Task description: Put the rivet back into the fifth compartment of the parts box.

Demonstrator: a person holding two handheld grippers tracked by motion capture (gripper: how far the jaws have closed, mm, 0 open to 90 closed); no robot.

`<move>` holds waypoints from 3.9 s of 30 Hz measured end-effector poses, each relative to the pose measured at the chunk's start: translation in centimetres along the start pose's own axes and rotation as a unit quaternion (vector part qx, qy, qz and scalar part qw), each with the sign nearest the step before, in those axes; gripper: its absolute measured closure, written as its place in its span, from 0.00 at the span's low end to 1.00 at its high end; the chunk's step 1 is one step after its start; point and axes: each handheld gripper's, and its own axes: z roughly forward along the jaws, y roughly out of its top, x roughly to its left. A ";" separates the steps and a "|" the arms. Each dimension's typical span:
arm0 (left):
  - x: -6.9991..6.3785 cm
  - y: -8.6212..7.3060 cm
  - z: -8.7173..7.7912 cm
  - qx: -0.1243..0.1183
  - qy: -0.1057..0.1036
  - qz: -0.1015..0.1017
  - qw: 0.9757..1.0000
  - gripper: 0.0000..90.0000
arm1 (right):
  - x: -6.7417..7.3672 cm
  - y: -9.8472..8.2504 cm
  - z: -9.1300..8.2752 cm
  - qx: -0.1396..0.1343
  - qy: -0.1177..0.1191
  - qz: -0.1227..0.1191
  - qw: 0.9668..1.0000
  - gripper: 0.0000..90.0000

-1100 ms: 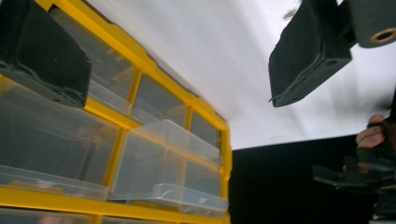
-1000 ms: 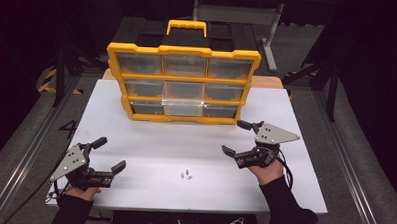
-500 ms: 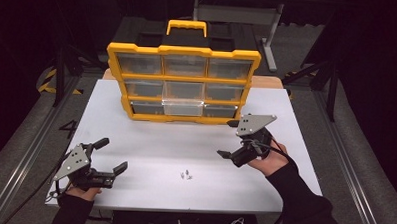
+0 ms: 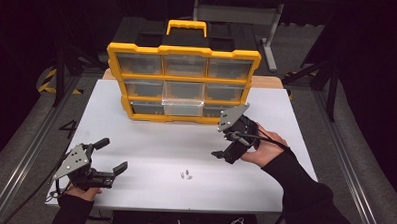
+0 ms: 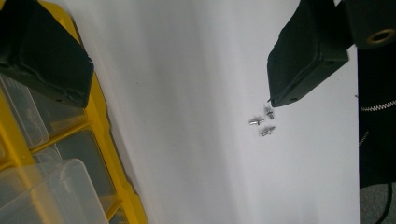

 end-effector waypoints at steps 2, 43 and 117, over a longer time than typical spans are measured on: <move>0.0 0.0 0.0 0.000 0.000 0.000 1.000 0.03 | -0.2 0.4 0.1 0.019 0.011 0.002 1.000 0.09; 0.2 -0.1 -0.3 0.001 0.002 -0.002 1.000 0.03 | 1.9 6.9 5.9 0.072 0.072 -0.079 0.992 0.14; 0.3 -0.1 -0.3 0.001 0.002 0.000 1.000 0.03 | 6.6 5.7 13.9 0.171 0.154 -0.126 0.965 0.81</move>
